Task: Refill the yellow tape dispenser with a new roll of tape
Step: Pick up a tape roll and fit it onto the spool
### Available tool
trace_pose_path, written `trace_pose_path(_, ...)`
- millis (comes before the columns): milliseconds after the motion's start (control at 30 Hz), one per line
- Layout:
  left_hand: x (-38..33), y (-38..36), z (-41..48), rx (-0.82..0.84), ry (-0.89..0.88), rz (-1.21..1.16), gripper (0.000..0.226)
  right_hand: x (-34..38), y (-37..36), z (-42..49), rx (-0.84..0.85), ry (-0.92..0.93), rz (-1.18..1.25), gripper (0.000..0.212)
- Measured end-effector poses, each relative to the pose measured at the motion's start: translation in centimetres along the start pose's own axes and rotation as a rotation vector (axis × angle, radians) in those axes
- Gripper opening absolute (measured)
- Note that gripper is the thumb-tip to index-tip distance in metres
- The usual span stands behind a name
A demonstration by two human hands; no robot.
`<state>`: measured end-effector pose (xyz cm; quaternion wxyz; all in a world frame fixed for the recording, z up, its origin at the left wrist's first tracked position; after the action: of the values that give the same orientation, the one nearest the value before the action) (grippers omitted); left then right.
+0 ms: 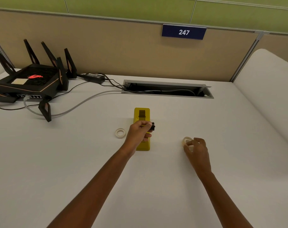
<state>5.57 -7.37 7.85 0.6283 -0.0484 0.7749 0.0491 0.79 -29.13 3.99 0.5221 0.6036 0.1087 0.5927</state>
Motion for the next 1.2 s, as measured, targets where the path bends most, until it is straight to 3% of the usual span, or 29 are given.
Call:
trace_pose_path(233, 0.0, 0.0, -0.1, -0.008, 0.002, -0.007, 0.012, 1.5, 0.2, 0.0, 0.036, -0.211, 0.354, 0.020)
trace_pose_path(467, -0.3, -0.3, -0.5, 0.014, -0.005, -0.018, 0.016, 4.7, -0.3, -1.1, 0.312, -0.475, 0.866, 0.010)
trace_pose_path(633, -0.4, -0.7, -0.9, 0.033, -0.012, -0.019, 0.016, 6.6, -0.5, -1.9, 0.419, -0.504, 1.049, 0.012)
trace_pose_path(800, -0.2, -1.0, -1.3, 0.054, -0.013, -0.024, 0.013, 7.7, -0.5, -2.3, 0.455, -0.461, 1.113, 0.017)
trace_pose_path(1200, 0.1, -1.3, -1.4, 0.050, -0.047, -0.047, 0.025, 8.6, -0.5, -2.7, 0.456, -0.318, 0.990, 0.016)
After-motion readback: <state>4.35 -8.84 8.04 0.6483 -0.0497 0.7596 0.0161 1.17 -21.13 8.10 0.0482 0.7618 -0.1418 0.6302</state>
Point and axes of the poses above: each hand's wrist, its own z-axis towards the middle knuckle, its own y-axis out of the back of the hand, x = y × z, the point moved 6 cm from there along z, towards the middle knuckle, and after that the axes turned 13 degrees about -x, right-handed, at the moved point
